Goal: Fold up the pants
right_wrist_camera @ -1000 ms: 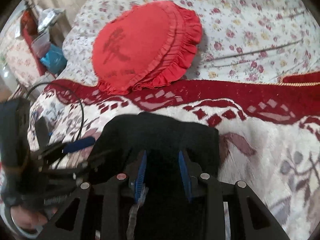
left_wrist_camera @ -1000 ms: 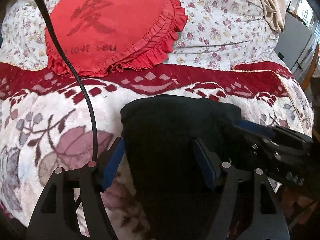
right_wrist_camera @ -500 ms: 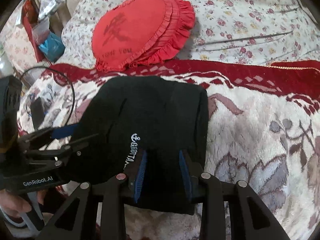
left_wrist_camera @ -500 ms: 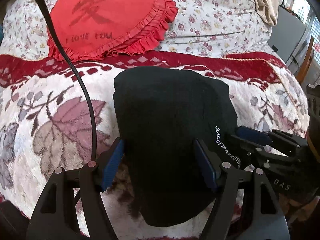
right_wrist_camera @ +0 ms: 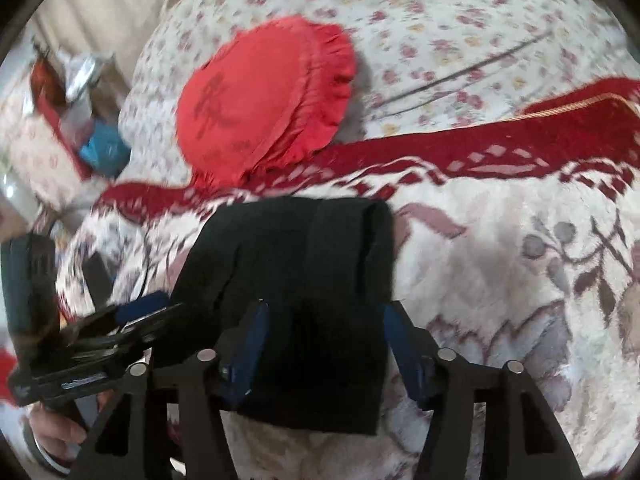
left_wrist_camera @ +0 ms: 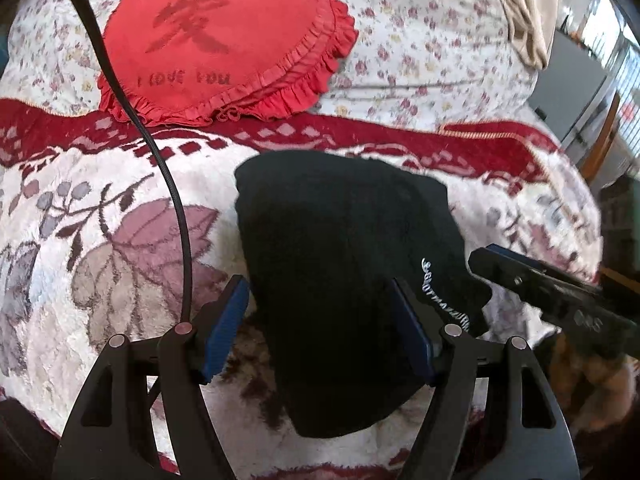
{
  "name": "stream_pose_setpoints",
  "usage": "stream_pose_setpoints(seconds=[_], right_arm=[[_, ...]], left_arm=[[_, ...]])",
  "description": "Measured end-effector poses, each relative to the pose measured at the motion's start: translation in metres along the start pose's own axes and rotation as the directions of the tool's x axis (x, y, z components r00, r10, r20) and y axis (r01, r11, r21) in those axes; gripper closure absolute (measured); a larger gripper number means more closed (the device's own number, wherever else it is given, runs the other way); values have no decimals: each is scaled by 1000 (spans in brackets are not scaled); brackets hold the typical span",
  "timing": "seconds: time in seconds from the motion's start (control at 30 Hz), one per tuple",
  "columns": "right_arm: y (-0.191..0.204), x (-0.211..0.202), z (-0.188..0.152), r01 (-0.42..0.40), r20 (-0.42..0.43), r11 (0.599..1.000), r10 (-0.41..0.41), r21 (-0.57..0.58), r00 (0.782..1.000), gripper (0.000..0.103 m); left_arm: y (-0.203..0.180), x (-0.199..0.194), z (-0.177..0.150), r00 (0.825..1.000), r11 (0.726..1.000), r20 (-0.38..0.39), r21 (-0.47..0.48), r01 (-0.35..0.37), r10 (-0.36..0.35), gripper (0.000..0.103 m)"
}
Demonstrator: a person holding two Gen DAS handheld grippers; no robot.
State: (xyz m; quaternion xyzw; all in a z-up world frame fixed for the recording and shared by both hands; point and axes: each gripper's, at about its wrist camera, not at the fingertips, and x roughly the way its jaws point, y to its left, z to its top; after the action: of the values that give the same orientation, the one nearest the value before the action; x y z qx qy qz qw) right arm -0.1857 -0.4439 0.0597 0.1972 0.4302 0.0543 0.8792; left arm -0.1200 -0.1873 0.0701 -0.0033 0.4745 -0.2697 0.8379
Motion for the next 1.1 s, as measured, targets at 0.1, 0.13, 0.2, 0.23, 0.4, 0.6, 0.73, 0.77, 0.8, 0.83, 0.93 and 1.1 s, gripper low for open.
stream_pose_setpoints(seconds=[0.1, 0.13, 0.2, 0.23, 0.4, 0.6, 0.73, 0.77, 0.8, 0.83, 0.93, 1.1], right_arm=[[-15, 10, 4, -14, -26, 999, 15, 37, 1000, 42], [-20, 17, 5, -15, -45, 999, 17, 50, 999, 42], [-26, 26, 7, -42, -70, 997, 47, 68, 996, 42], [-28, 30, 7, -63, -75, 995, 69, 76, 995, 42], [-31, 43, 9, -136, -58, 984, 143, 112, 988, 37], [-20, 53, 4, -164, -59, 982, 170, 98, 984, 46], [-7, 45, 10, -178, -36, 982, 180, 59, 983, 69], [-1, 41, 13, -177, -27, 983, 178, 40, 984, 71], [6, 37, 18, -184, -15, 983, 184, 20, 983, 71], [14, 34, 24, -196, 0, 981, 196, 4, 981, 71], [31, 36, 41, -223, 21, 975, 223, -23, 975, 72], [56, 63, 67, -251, 33, 968, 252, -33, 967, 72]], left_arm=[[15, -1, 1, 999, 998, -26, -46, 45, -46, 28], [22, 2, 1, 996, 994, -43, -79, 74, -78, 22], [32, 7, -1, 991, 985, -60, -135, 109, -118, 21], [38, 12, -2, 988, 978, -70, -166, 124, -137, 21], [42, 24, -4, 977, 959, -75, -219, 178, -199, 21], [27, 40, -4, 971, 957, -71, -199, 210, -227, 21], [25, 33, -1, 971, 960, -48, -166, 224, -235, 44], [26, 32, 1, 969, 959, -44, -163, 232, -242, 47], [27, 29, 5, 968, 958, -40, -160, 238, -247, 53], [30, 23, 10, 967, 957, -30, -156, 244, -252, 54], [40, 8, 28, 974, 963, 21, -146, 226, -225, 54], [67, 0, 56, 986, 977, 59, -141, 160, -153, 54]])
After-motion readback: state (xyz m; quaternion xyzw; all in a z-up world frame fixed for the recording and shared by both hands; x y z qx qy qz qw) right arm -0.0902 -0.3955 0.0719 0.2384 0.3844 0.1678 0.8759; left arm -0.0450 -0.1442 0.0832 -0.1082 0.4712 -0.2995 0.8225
